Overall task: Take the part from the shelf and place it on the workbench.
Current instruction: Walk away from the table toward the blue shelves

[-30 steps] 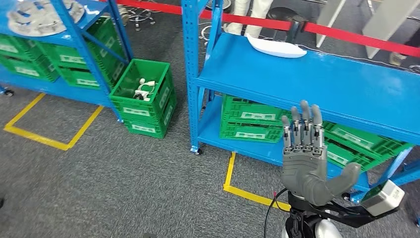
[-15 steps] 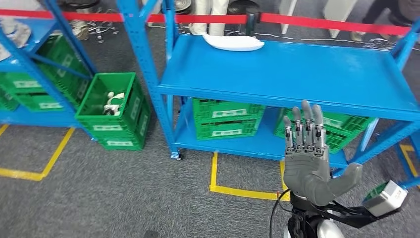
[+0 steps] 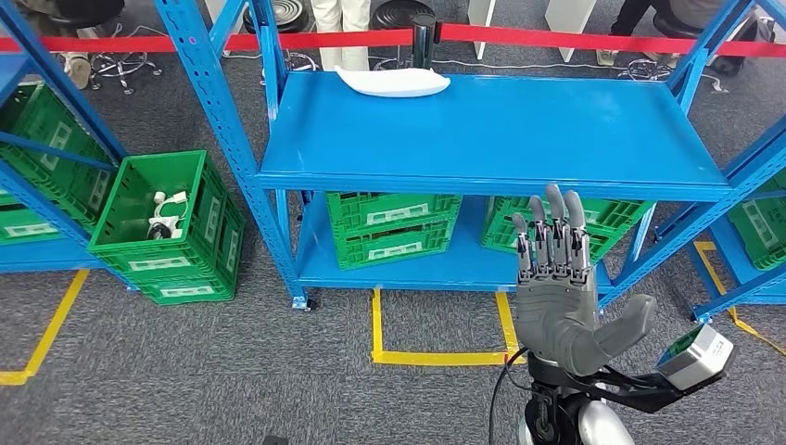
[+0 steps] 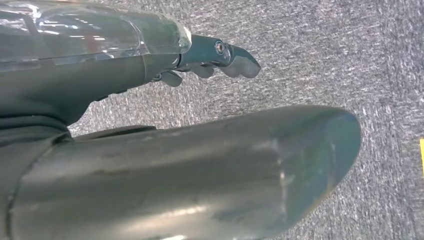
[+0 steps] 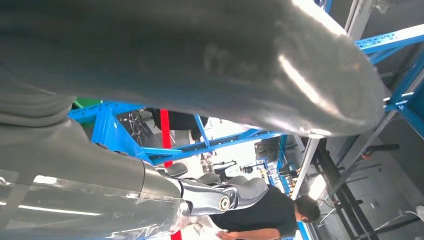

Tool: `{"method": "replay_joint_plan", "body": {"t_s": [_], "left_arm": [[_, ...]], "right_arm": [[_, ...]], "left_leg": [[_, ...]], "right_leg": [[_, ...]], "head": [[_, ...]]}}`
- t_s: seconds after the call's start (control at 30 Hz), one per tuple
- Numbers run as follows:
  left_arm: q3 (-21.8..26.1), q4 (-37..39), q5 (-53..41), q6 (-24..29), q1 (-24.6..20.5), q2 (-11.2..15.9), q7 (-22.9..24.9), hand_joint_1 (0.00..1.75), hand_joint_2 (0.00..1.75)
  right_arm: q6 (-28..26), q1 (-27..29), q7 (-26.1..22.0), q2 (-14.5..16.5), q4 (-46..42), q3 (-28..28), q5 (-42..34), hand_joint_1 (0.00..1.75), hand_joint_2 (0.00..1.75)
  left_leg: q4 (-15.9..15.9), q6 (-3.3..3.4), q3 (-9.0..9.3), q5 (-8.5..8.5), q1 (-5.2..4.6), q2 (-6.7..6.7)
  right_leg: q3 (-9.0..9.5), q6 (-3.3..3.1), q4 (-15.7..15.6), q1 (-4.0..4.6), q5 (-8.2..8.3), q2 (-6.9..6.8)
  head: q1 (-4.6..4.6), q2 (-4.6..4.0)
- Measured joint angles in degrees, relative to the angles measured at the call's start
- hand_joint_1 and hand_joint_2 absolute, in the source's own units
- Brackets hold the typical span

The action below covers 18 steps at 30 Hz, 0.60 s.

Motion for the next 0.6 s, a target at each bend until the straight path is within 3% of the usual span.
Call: {"method": "replay_joint_plan", "body": {"t_s": [0.2,0.6], "left_arm": [[0.02,0.01,0.0,-0.01,-0.02,0.01,0.0,0.0,0.0],[0.02,0.01,0.03,-0.01,-0.03,0.02,-0.18,0.0,0.0]], "right_arm": [[0.19,-0.27,0.0,0.02,0.09,0.0,0.13,0.0,0.0],[0.27,-0.69,0.0,0.08,0.26,0.0,0.37,0.0,0.0]], "left_leg": [[0.02,0.37,0.07,-0.19,-0.28,0.13],[-0.04,0.46,0.19,-0.24,-0.32,0.28]], "right_leg": [[0.13,0.72,-0.27,-0.29,-0.06,0.04],[0.14,0.91,-0.25,-0.33,-0.11,0.07]], "head": [[0.13,0.0],[-0.04,0.0]]}}
